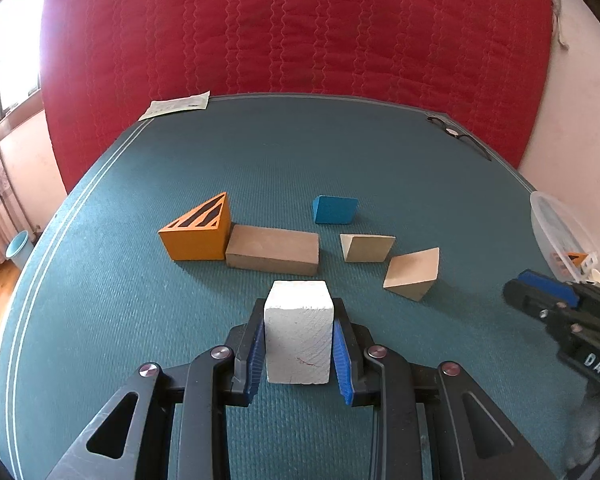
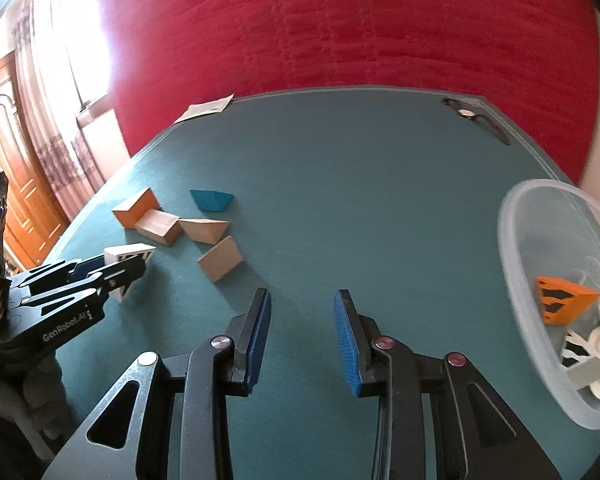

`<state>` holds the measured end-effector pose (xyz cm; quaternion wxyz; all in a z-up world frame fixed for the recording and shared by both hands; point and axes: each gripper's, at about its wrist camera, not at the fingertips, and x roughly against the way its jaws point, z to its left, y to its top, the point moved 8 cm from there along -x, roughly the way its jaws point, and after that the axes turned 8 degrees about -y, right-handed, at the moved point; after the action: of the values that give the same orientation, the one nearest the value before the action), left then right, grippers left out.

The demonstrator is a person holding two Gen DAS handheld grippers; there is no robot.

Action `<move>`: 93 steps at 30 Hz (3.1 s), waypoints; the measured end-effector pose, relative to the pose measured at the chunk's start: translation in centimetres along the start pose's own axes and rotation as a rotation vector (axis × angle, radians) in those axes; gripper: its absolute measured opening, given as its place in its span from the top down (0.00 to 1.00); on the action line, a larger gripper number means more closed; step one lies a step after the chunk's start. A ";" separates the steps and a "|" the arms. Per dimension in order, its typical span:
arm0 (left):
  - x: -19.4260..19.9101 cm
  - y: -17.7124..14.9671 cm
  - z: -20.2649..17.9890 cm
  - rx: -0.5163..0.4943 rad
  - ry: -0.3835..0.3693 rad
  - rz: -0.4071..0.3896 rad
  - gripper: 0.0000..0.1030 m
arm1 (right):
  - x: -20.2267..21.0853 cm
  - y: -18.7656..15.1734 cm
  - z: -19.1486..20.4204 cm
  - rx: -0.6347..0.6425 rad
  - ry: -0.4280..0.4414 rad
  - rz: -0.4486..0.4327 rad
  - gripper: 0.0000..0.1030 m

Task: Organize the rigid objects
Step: 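Lift the white block with the left gripper while the right gripper returns to the beige blocks, then grasp the beige triangular block with the right gripper, then lower the beige triangular block into the basin with the right gripper while the left carries the white block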

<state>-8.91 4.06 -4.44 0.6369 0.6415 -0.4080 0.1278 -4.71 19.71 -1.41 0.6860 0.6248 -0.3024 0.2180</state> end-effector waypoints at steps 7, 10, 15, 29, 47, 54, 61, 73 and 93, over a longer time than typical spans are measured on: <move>0.1 -0.3 -0.5 -0.002 0.010 -0.003 0.70 | 2.8 1.1 -3.3 -0.055 -0.035 -0.060 0.67; 0.1 -0.4 -0.7 -0.002 0.012 -0.002 0.70 | 4.0 1.6 -4.7 -0.076 -0.056 -0.088 0.67; 0.1 -0.7 -1.4 -0.006 0.008 0.001 0.70 | 4.7 1.6 -7.2 -0.109 -0.094 -0.100 0.67; 0.7 -1.2 -1.2 0.019 0.016 0.001 0.70 | 2.2 0.8 -1.4 -0.022 0.062 -0.033 0.60; 0.9 -1.7 0.0 0.041 0.021 0.013 0.70 | -4.9 1.4 7.4 0.223 0.139 0.061 0.60; 0.9 -1.7 -0.1 0.045 0.028 0.013 0.70 | -5.1 1.4 8.3 0.269 0.120 0.058 0.65; 1.1 -1.9 0.1 0.044 0.028 0.011 0.70 | -4.5 1.6 7.0 0.213 0.097 0.047 0.65; 1.0 -1.8 -0.5 0.034 0.023 0.010 0.70 | -0.3 1.4 2.0 0.093 0.072 -0.007 0.65; 0.3 -0.9 -5.5 -0.022 -0.026 0.015 0.70 | 5.1 1.0 -11.9 -0.150 -0.128 -0.084 0.65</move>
<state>-6.14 8.89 -4.04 0.6376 0.6331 -0.4222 0.1197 -0.02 31.23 2.37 0.7187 0.5965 -0.3346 0.1254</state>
